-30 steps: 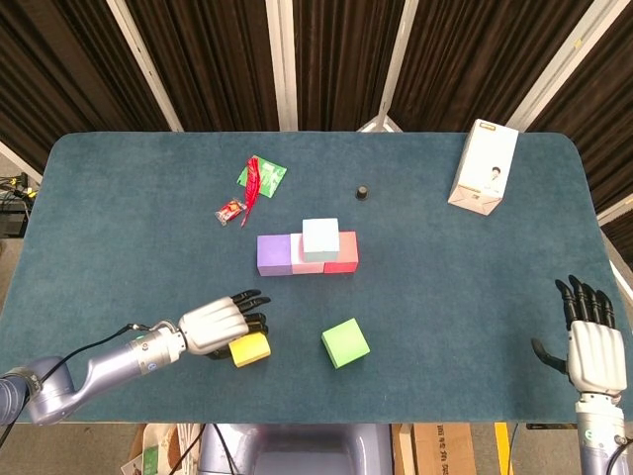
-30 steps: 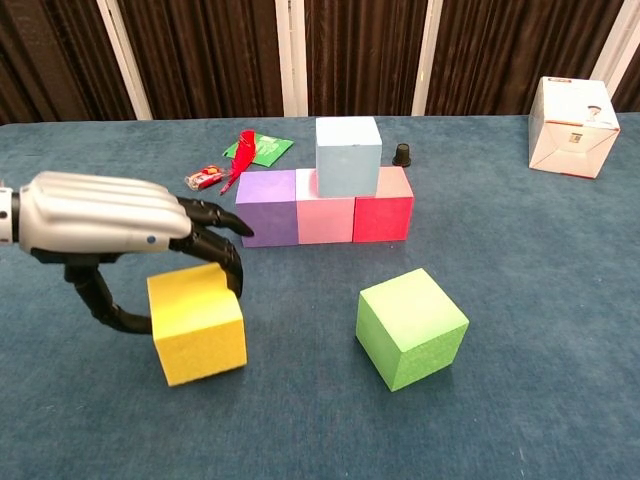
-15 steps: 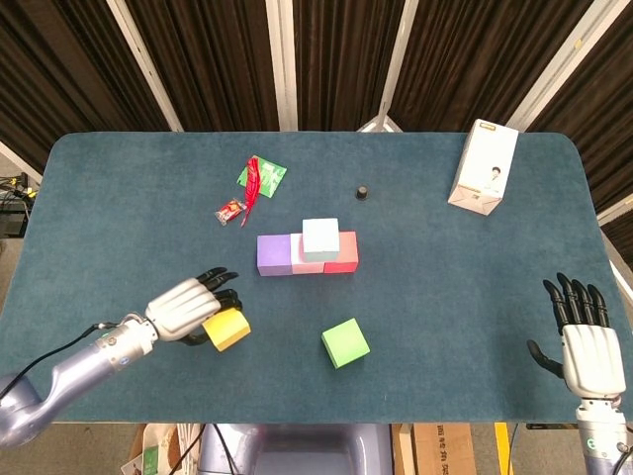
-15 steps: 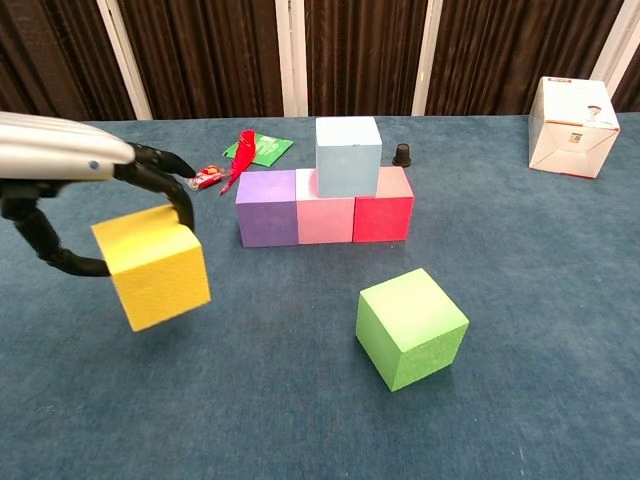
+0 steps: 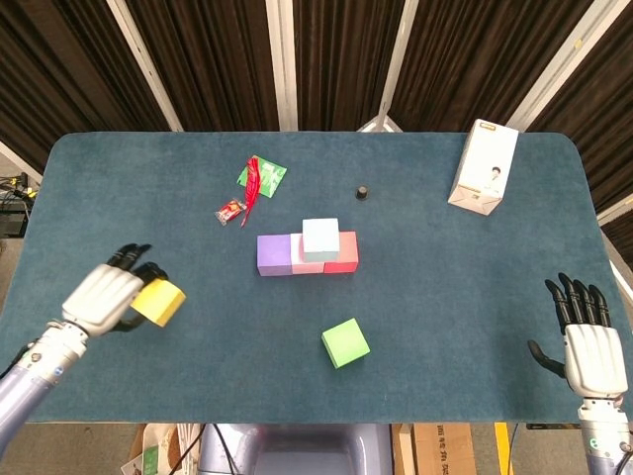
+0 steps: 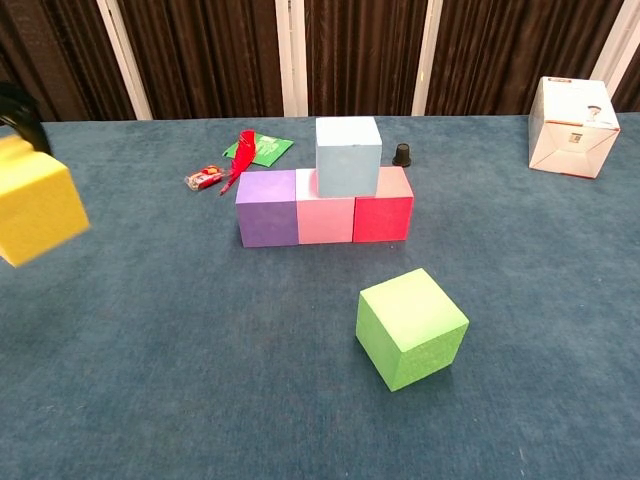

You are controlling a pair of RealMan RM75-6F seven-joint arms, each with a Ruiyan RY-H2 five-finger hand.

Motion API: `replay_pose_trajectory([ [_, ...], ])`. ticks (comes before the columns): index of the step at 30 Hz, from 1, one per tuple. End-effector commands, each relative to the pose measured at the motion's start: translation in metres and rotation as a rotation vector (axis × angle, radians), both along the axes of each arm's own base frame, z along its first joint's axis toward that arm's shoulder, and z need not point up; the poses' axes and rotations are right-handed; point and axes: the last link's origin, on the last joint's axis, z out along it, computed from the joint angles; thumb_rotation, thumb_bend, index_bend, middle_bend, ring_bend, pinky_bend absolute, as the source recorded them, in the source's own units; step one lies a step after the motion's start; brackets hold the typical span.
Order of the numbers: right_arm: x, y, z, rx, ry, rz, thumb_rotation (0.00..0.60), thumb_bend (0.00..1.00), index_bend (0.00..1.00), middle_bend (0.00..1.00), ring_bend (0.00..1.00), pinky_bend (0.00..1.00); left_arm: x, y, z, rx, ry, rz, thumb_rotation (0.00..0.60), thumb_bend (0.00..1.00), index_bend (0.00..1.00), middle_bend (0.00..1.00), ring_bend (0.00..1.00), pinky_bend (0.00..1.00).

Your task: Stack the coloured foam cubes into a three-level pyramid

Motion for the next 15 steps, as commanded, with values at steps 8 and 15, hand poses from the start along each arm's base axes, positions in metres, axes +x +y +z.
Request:
replay_pose_trajectory([
  [8, 0.0, -0.002, -0.006, 0.017, -0.003, -0.005, 0.6, 0.25, 0.11, 0.08, 0.0, 0.0, -0.035, 0.037, -0.007, 0.199, -0.075, 0.177, 0.6, 0.46, 0.33, 0.33, 0.0, 0.0],
  [15, -0.001, -0.003, -0.007, 0.02, -0.001, -0.009, 0.6, 0.25, 0.11, 0.08, 0.0, 0.0, -0.036, 0.058, -0.022, 0.276, -0.107, 0.224, 0.6, 0.45, 0.33, 0.32, 0.0, 0.0],
])
